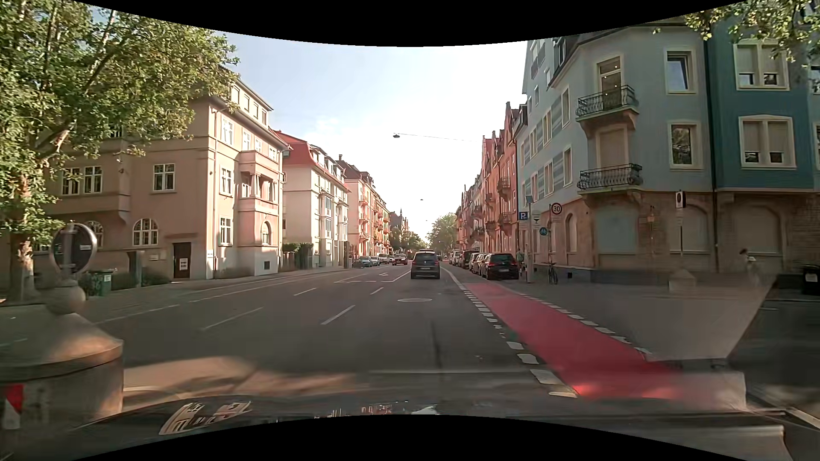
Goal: Follow the waypoints while adhering to traffic rules and regulations
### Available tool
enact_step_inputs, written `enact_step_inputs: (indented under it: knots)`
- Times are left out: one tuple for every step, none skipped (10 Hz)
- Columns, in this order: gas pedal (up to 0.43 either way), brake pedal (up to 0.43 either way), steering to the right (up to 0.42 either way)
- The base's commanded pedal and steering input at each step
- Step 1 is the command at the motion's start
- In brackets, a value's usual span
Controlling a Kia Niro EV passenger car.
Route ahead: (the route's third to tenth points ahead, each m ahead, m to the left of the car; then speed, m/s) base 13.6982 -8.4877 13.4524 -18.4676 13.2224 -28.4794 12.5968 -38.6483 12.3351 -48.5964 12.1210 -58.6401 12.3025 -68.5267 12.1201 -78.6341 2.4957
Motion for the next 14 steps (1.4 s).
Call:
enact_step_inputs:
  knots:
    - [0.0,0.165,0.003]
    - [0.0,0.159,0.006]
    - [0.0,0.152,0.013]
    - [0.0,0.14,0.023]
    - [0.0,0.134,0.032]
    - [0.0,0.128,0.042]
    - [0.0,0.122,0.052]
    - [0.0,0.104,0.062]
    - [0.0,0.085,0.068]
    - [0.0,0.012,0.077]
    - [0.0,0.0,0.086]
    - [0.0,0.0,0.098]
    - [0.02,0.0,0.118]
    - [0.13,0.0,0.138]
